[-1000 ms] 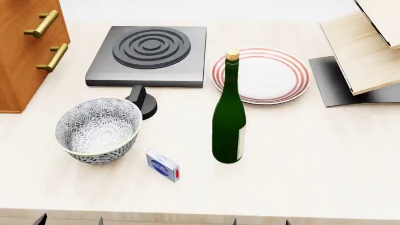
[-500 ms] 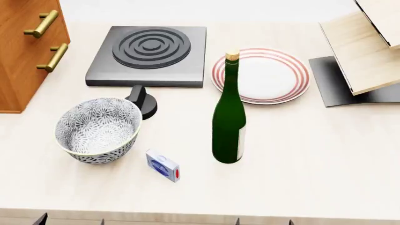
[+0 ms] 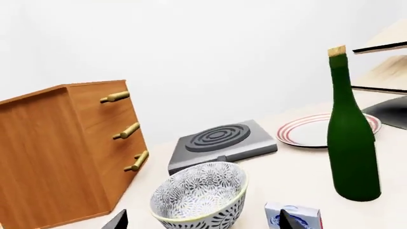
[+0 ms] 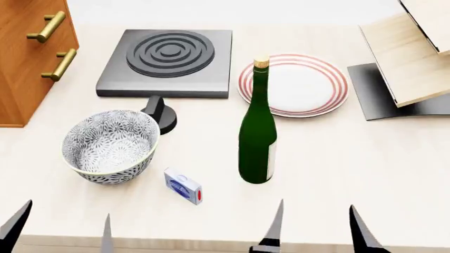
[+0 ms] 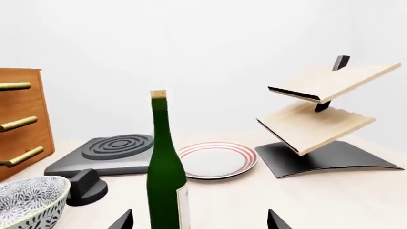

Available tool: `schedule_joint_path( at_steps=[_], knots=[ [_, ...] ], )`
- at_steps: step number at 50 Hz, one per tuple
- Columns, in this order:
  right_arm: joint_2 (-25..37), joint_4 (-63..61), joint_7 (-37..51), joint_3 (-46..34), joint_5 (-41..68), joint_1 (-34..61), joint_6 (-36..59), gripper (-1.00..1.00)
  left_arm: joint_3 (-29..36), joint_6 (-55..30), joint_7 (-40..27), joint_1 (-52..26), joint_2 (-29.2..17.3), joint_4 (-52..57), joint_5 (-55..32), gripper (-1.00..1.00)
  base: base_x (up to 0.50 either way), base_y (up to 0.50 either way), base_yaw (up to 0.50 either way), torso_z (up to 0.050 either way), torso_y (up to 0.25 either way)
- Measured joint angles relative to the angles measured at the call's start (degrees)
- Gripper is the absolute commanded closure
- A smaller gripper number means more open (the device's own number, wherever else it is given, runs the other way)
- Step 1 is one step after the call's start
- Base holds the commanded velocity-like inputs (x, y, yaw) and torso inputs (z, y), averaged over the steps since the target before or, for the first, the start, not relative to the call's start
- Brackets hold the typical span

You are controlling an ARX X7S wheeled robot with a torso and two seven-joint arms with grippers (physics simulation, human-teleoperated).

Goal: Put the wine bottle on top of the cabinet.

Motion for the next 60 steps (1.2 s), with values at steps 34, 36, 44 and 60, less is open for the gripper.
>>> schedule_joint_path(
  at_steps=[34,36,44,60],
  knots=[
    [2.90,-22.21,5.33,1.74,5.91,2.42,13.17,-1.00,4.01,-12.60,-0.03,-1.14,-1.56,22.07,3.08,-1.00,0.00,0.00,0.00,0.000,0.000],
    [3.01,-22.45,5.53,1.62,5.93,2.50,13.33,-1.00,4.12,-12.85,-0.13,-1.19,-1.66,22.44,3.06,-1.00,0.00,0.00,0.00,0.000,0.000],
    [3.42,-23.21,5.93,1.36,6.39,2.48,13.23,-1.00,4.49,-13.72,-0.49,-1.31,-2.00,23.64,3.03,-1.00,0.28,0.00,0.00,0.000,0.000],
    [3.86,-23.20,7.01,1.55,7.54,2.63,13.17,-1.00,5.33,-14.57,-1.12,-1.68,-2.55,24.58,2.98,-1.00,0.50,0.00,0.00,0.000,0.000]
  ],
)
